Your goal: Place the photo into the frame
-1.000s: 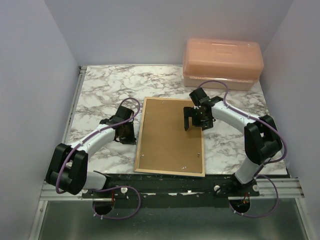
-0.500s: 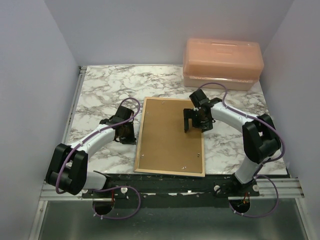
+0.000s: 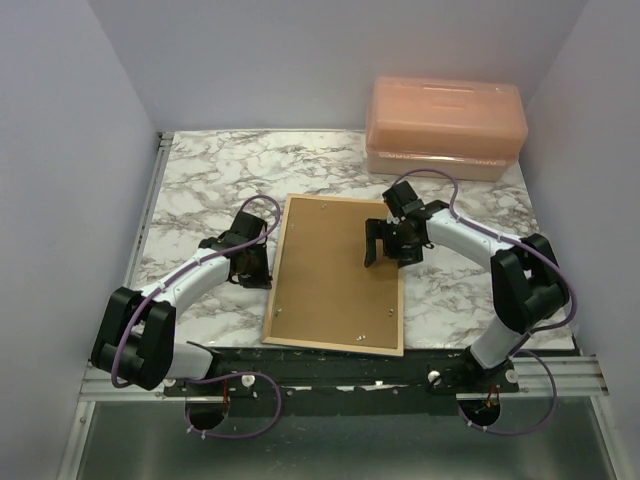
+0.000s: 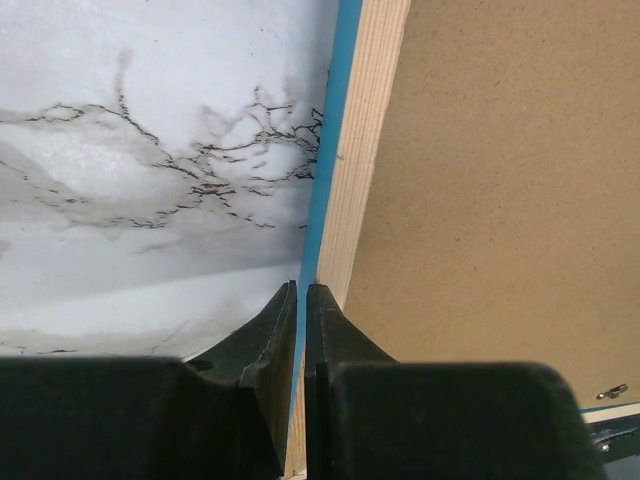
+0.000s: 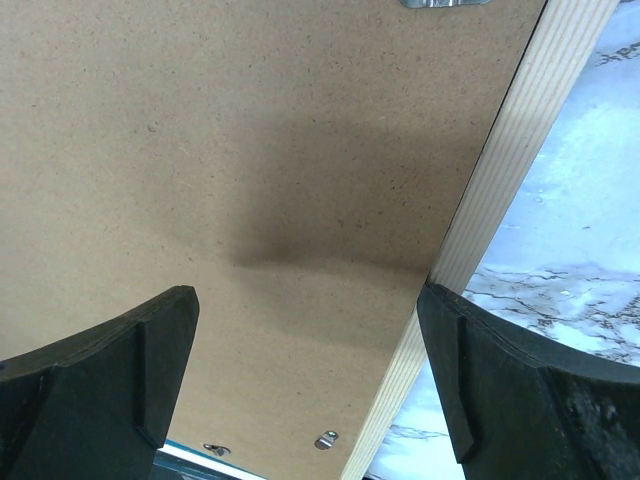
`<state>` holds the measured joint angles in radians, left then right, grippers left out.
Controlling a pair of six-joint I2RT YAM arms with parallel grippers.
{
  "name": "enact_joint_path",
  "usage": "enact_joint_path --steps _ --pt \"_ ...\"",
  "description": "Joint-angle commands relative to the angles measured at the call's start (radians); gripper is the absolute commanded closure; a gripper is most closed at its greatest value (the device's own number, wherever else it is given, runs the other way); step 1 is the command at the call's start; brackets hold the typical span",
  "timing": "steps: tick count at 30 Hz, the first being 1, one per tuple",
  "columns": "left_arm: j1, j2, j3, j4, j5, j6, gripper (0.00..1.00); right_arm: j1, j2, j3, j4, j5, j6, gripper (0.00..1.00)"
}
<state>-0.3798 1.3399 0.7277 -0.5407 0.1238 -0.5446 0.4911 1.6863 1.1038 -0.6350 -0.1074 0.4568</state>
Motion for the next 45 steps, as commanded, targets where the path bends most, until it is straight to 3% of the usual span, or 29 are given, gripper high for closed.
enact_joint_path --steps 1,8,15,21,28,32,37,45 --pt "0.0 -0.014 0.024 0.017 0.025 0.009 0.89 0.027 0.012 -0.049 -0.008 -0.13 0.039 0.0" --pt "-0.001 -0.005 0.016 0.033 0.043 0.009 0.88 0.052 0.031 -0.038 -0.028 -0.133 0.02 0.0" --pt "-0.002 0.012 -0.004 0.06 0.063 0.008 0.89 0.055 0.026 -0.053 0.046 -0.313 0.045 0.01" --pt "-0.002 0.021 -0.02 0.082 0.081 0.005 0.89 0.055 0.025 -0.054 0.068 -0.343 0.066 0.01" --pt "-0.002 0.017 -0.016 0.073 0.071 0.008 0.87 0.06 0.01 -0.012 -0.067 -0.085 0.034 0.0" --pt "-0.002 0.016 -0.007 0.054 0.048 0.009 0.85 0.06 -0.035 0.007 -0.086 -0.075 0.027 0.0" --pt "-0.001 0.008 -0.001 0.039 0.026 0.008 0.76 0.06 -0.053 0.045 -0.114 -0.002 0.027 0.0" --pt "-0.002 -0.022 -0.006 0.027 0.018 0.008 0.43 0.024 -0.064 0.075 -0.093 0.006 0.031 0.0"
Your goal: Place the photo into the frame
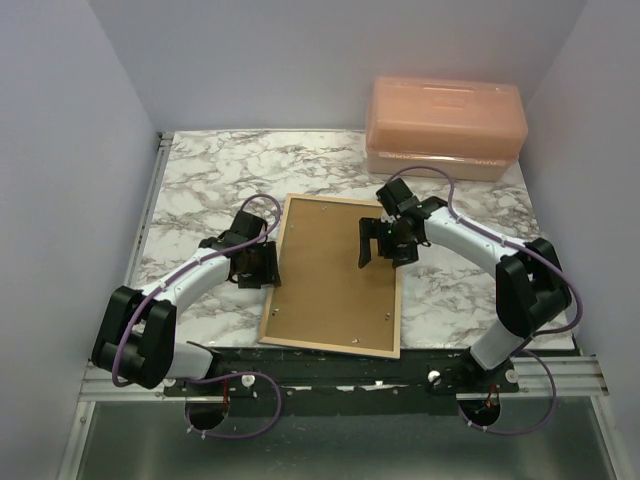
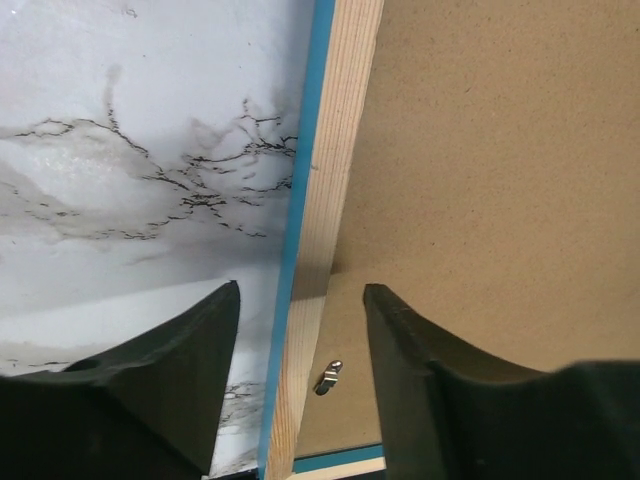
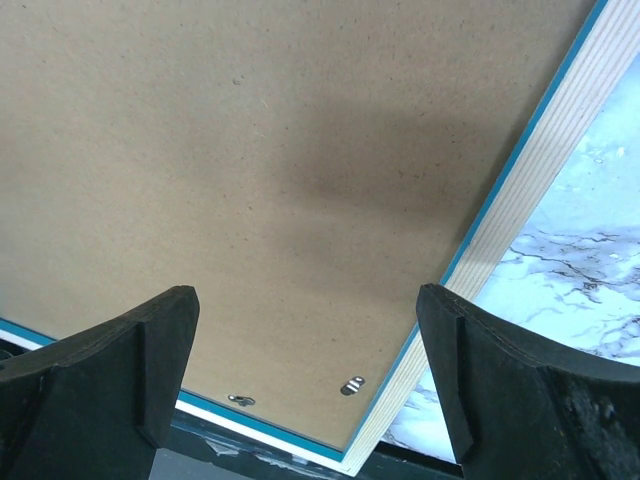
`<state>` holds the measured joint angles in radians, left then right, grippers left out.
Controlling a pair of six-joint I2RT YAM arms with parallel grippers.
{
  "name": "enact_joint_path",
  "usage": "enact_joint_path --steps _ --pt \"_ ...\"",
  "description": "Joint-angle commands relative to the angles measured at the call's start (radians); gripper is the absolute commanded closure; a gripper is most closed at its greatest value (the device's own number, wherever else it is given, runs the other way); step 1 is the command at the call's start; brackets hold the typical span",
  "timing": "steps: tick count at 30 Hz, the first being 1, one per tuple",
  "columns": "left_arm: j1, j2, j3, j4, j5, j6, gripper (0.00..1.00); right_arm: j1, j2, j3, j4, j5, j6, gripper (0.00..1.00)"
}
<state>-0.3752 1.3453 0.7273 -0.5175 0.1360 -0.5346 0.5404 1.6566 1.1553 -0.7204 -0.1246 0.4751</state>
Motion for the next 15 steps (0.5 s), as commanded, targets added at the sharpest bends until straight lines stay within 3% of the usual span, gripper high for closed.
enact_joint_path --steps 1,5,15 --pt "-0.006 -0.036 -0.008 0.004 0.007 -0.003 0.4 -0.037 -0.039 0.016 -0.004 0.015 0.012 0.0" --pt "-0.007 -0.046 -0.015 0.005 0.033 -0.013 0.33 -0.114 -0.061 -0.06 0.03 -0.047 0.009 0.0" --pt "-0.048 -0.013 -0.073 0.118 0.156 -0.083 0.34 -0.148 -0.048 -0.252 0.132 -0.13 0.017 0.0"
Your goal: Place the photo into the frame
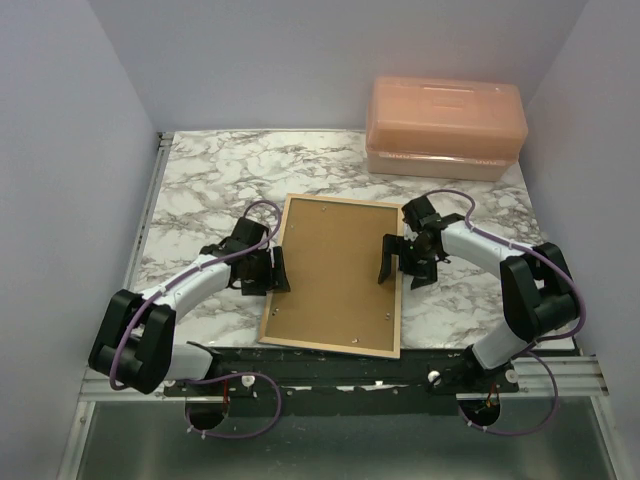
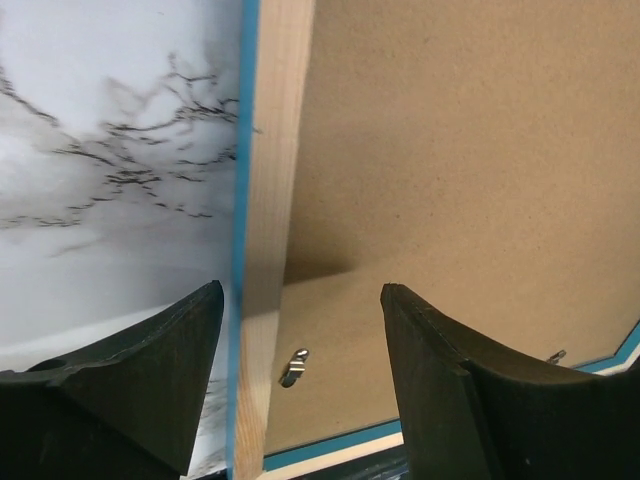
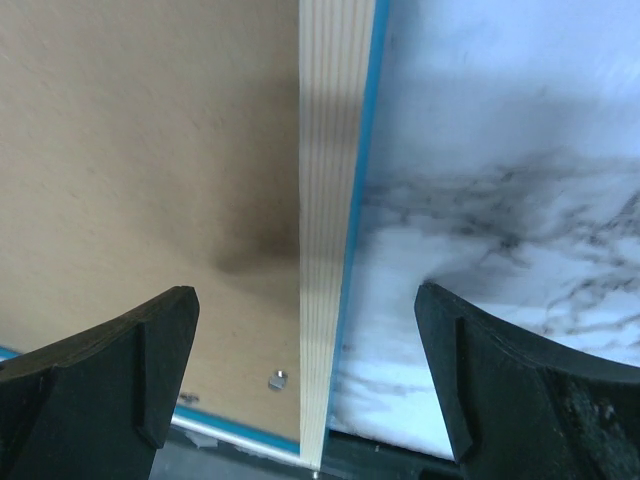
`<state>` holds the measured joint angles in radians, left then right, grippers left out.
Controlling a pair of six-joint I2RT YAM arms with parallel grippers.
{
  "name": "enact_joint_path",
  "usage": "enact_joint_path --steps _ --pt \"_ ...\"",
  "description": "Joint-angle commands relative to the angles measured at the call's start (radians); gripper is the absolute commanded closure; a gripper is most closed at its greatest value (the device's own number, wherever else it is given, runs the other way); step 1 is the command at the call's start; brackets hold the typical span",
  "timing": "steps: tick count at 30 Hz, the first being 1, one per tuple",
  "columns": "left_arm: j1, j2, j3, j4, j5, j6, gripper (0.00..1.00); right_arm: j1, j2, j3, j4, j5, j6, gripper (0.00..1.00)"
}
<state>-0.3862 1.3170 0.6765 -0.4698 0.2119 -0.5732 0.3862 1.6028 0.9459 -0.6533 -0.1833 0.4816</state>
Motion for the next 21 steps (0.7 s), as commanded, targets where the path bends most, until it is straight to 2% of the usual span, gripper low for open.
enact_joint_path --steps 1,6,12,17,21 --pt "-0.051 0.019 -0.024 0.084 0.09 -0.057 0.34 0.006 0.007 -0.046 0.073 -0.08 0.01 0.0" --pt "-0.125 0.057 -0.003 0.139 0.126 -0.111 0.36 -0.01 0.009 -0.016 0.081 -0.107 0.001 0.0" --pt "-0.209 0.118 0.07 0.141 0.12 -0.135 0.36 -0.102 0.002 0.002 0.049 -0.074 -0.033 0.0" --pt "-0.235 0.088 0.08 0.064 0.022 -0.114 0.28 -0.127 0.008 -0.004 0.032 -0.002 -0.049 0.0" --pt "-0.266 0.032 0.041 0.011 -0.066 -0.102 0.25 -0.129 0.011 -0.02 0.042 -0.013 -0.051 0.0"
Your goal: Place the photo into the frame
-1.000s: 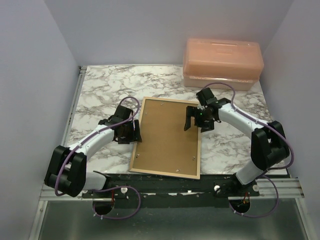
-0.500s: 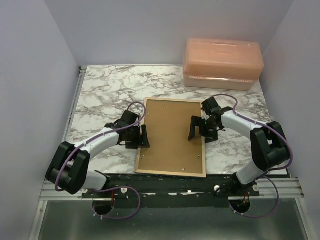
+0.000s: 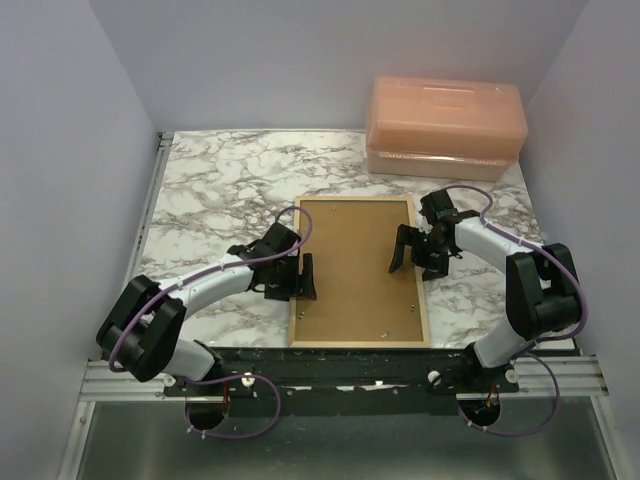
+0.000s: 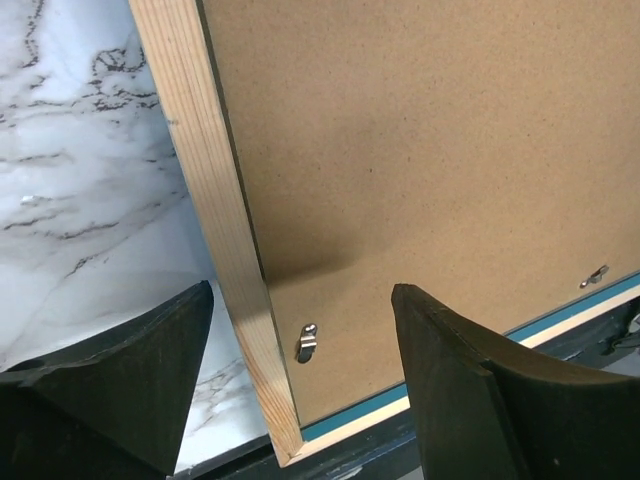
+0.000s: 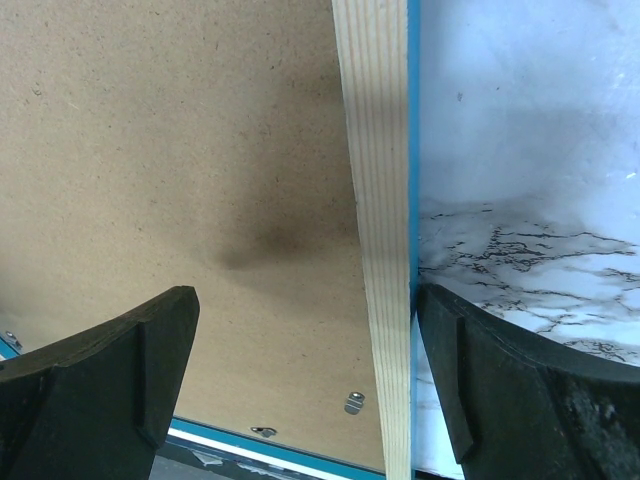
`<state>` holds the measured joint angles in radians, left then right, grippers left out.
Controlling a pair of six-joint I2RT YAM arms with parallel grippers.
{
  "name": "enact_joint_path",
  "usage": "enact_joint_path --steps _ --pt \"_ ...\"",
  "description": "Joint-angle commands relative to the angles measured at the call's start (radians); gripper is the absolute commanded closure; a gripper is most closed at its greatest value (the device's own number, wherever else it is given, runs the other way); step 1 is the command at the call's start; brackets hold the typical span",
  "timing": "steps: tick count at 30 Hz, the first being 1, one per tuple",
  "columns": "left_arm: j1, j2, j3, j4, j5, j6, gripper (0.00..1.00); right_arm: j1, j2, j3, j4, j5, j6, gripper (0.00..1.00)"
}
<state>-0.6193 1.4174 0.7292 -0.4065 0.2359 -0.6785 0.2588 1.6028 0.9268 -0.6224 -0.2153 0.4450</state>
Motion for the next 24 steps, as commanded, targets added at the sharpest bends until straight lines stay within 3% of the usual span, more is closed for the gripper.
enact_joint_path --steps 1,10,24 --pt "-0.04 -0.083 -0.026 -0.057 -0.105 -0.002 0.25 -0.002 0.011 -0.005 0.017 0.016 -0.014 0.0" --pt "-0.125 -0.133 -0.078 -0.119 -0.25 -0.052 0.31 0.0 0.021 -0.024 0.037 -0.017 -0.014 0.0" --pt "-0.211 -0.049 -0.069 -0.13 -0.279 -0.067 0.43 -0.001 0.023 -0.045 0.057 -0.042 -0.007 0.01"
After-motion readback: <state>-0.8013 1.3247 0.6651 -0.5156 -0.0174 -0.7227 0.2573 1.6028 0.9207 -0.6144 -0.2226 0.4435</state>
